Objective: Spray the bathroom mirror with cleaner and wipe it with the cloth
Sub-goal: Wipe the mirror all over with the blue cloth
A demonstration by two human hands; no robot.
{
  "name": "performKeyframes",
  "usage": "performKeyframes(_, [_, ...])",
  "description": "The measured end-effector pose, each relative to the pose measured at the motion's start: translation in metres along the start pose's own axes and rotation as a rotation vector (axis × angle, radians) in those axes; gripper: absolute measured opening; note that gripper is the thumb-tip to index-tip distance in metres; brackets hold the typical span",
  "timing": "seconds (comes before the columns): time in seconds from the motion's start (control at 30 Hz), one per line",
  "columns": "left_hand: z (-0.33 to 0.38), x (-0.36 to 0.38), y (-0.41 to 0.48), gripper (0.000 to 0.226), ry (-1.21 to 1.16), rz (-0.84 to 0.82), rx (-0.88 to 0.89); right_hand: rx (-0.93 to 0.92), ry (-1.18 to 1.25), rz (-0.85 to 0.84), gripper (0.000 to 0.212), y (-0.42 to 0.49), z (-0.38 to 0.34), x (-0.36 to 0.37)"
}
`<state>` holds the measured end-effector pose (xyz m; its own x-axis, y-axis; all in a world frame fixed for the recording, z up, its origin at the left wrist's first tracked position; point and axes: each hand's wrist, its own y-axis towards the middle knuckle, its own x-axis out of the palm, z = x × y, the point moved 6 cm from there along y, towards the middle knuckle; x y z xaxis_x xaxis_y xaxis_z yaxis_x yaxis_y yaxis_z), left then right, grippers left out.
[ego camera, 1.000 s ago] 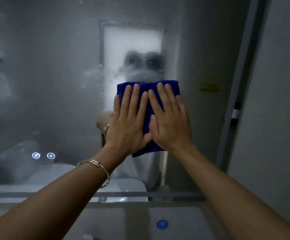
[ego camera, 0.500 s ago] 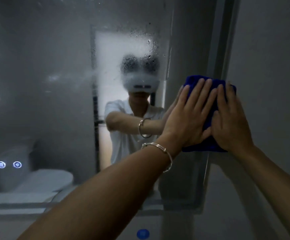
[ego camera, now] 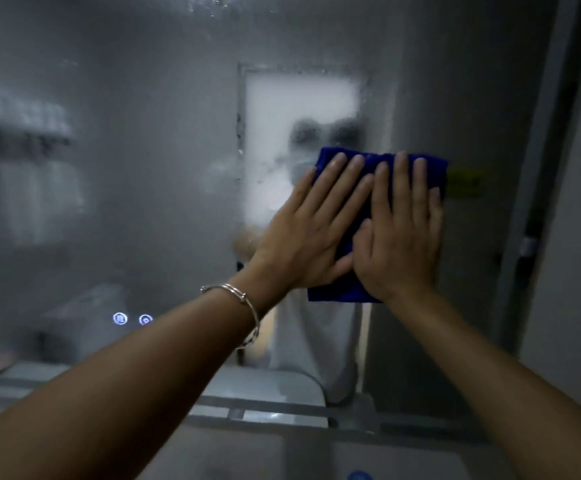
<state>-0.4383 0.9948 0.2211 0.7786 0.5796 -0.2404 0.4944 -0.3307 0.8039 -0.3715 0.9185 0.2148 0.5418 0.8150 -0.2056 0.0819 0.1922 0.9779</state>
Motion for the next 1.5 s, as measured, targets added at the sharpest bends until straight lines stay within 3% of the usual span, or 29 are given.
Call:
performKeyframes(0.37, [-0.186,-0.023,-0.144,0.074,0.15,-0.111,-0.091,-0.201,0.033,-0.054,0.064,0.026,-0.228,0.053])
performKeyframes(0.83, [-0.378,-0.042,-0.297,0.081,0.081,-0.096,-0.109,-0.214,0.028,-0.044,0.063,0.031,-0.465,0.113])
performKeyframes(1.03, [-0.441,-0.051,-0.33,0.079,0.06,-0.094,-0.055,-0.152,0.028,-0.044,0.065,0.041,-0.532,0.13])
performKeyframes(1.27, [-0.52,-0.054,-0.394,0.081,0.058,-0.17,-0.187,-0.257,0.051,-0.072,0.066,0.052,-0.627,0.155])
performKeyframes(1.5, [-0.51,-0.059,-0.392,0.087,0.057,-0.188,-0.323,-0.364,0.06,-0.044,0.062,0.054,-0.625,0.156])
